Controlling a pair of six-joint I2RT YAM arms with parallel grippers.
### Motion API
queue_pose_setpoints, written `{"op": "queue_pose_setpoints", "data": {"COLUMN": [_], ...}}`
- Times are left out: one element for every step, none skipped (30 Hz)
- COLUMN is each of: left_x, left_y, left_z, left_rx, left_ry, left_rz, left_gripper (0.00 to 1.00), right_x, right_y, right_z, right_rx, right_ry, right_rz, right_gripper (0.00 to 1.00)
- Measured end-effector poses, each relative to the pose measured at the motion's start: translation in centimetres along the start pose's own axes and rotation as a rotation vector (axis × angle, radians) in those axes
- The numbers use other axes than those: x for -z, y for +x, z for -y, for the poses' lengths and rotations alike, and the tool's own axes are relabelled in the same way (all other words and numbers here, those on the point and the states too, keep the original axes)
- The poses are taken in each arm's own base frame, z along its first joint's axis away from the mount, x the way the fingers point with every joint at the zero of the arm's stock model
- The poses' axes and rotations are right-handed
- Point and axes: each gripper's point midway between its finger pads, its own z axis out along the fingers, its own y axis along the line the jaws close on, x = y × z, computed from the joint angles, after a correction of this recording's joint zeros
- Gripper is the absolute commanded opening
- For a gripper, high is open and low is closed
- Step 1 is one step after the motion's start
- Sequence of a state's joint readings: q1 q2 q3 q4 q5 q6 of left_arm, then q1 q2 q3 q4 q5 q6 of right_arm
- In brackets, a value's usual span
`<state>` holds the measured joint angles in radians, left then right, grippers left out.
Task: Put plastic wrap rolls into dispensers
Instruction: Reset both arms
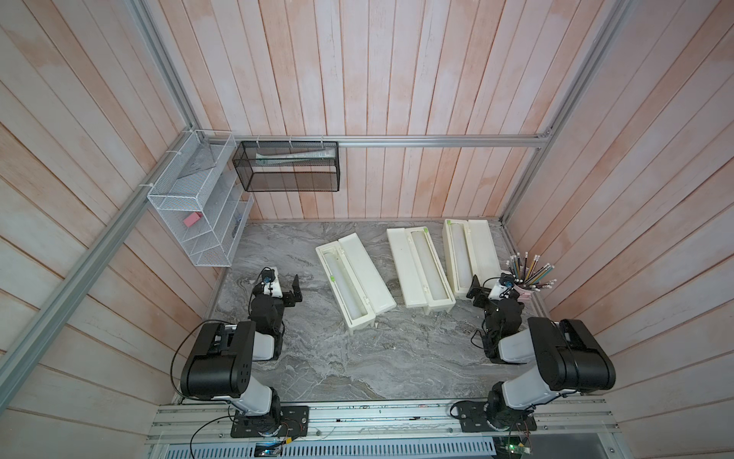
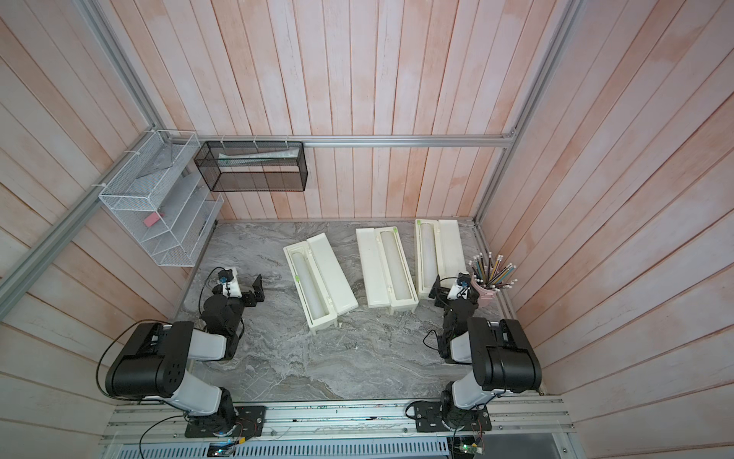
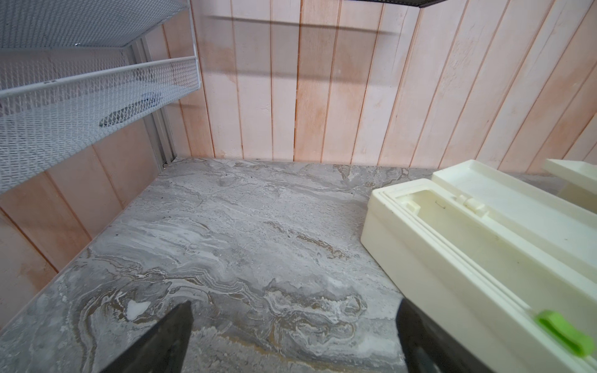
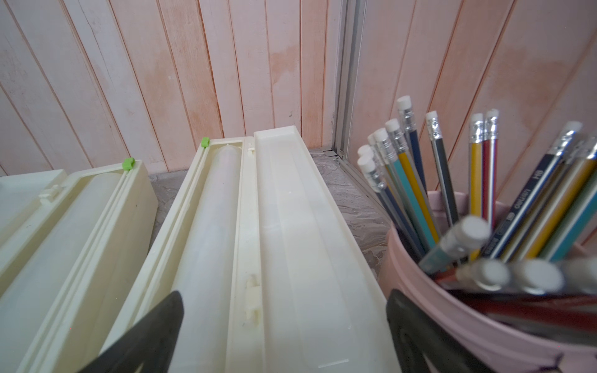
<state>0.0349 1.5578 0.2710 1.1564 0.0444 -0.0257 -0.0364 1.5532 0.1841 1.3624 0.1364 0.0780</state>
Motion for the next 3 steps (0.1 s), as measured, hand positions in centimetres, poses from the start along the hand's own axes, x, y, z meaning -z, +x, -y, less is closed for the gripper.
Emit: {"op": "queue_pose_setpoints", "data": {"left_x": [-0.07,-0.08,-0.09], "left_y": [-0.11,-0.15,-0.15], "left_z": [0.05,0.06,0.06], "left_rx": [0.0,0.0,0.0], "left_ry": [0.003,0.005,0.006], "left_rz": [0.002,0.003,0.003], "left_gripper": [1.0,1.0,1.0], "right_x": [0.0,0.0,0.0], "right_y": [-0.06,-0.07,-0.1], "right_z": [0.0,-0.01,-0.01], "right_rx": [0.0,0.0,-0.001], "right_ry": [0.0,0.0,0.0], "right_rz": [0.002,0.003,0.004], "right_gripper": [0.98,0.98,0.98]}}
